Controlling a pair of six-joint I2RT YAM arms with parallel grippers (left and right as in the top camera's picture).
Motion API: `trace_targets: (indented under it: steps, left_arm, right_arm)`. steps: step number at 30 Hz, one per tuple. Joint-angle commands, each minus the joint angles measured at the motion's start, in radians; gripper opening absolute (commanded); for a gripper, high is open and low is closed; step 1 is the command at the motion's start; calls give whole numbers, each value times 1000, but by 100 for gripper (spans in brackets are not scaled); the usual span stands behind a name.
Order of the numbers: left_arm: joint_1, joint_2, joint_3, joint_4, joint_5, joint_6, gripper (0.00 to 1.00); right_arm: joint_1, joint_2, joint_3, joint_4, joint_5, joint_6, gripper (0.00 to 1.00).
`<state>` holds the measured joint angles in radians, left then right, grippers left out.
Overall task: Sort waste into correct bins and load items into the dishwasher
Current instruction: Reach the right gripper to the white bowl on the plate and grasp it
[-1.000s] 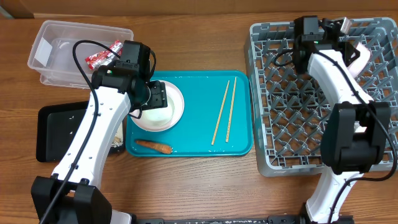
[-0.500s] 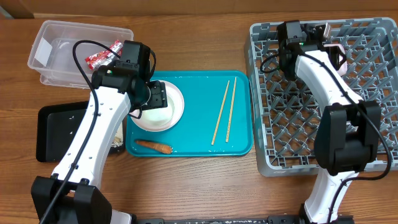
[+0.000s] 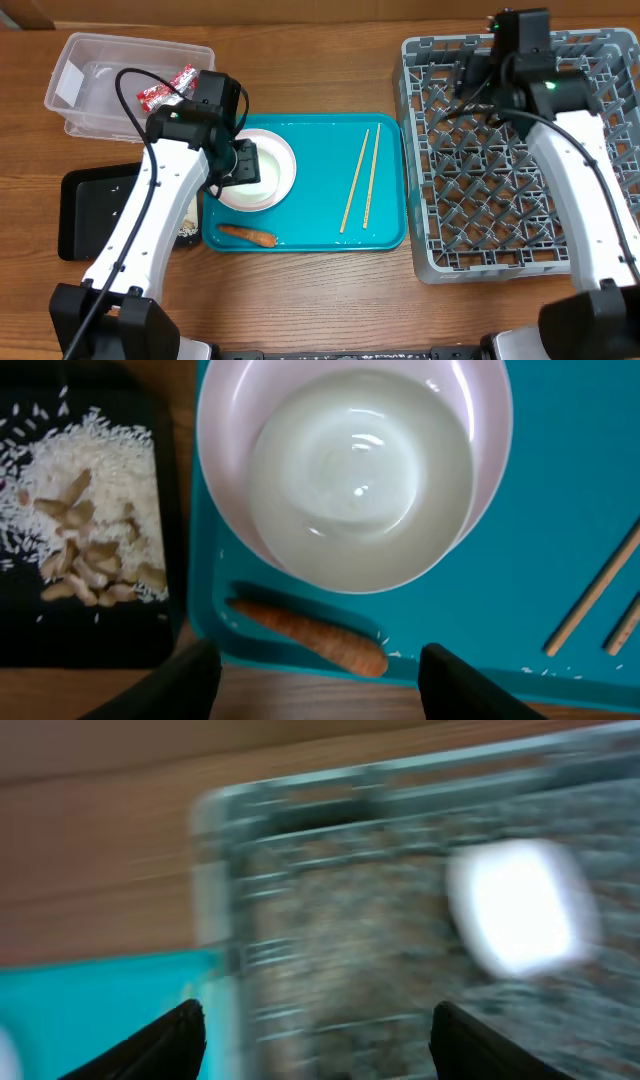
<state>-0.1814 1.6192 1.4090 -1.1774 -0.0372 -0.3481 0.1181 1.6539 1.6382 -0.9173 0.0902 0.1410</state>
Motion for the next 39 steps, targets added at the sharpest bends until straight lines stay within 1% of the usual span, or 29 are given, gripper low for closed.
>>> trace_targets:
  steps: [1,3,8,12,15,16,19,23,25,30,33,35,37,39]
  left_arm:
    - [63,-64,13,-23,-26,-38,67]
    - [101,-93,13,-34,-26,-38,68]
    - [230,-157,13,-90,-26,-43,68]
    - [335,-176,13,-133,-25,-48,70]
    - [418,-175,13,-164,-12,-60,75]
    - [433,-175,13,-167,-9,-60,77]
    - [462,-175,13,-169,16,-60,79]
    - [462,-175,13,-169,29,-59,80]
    - [462,-175,13,-169,31,-59,80]
    - [462,-175,13,-169,30,-59,80]
    - [462,-175,13,-169,30,-59,80]
    - [462,-175,13,-169,30,-59,80]
    - [462,-175,13,-169,30,-59,80]
    - [462,-175,13,-169,31,-59,80]
  right_arm:
    - [39,19,6,-6,-409,-25,74]
    - [81,28,6,-5,-422,-25,74]
    - [268,79,6,17,-421,-24,74]
    - [402,143,6,49,-377,20,75]
    - [506,212,6,98,-337,45,75]
    - [529,231,6,114,-325,47,75]
    - [595,293,6,182,-256,58,75]
    - [648,364,6,237,-137,130,75]
    - [662,401,6,260,-126,151,75]
    - [673,475,6,299,-136,203,64]
    - [673,500,6,305,-135,209,51]
    - [673,506,6,303,-135,209,47]
    - [673,507,6,300,-135,209,40]
    - [672,507,6,299,-135,209,28]
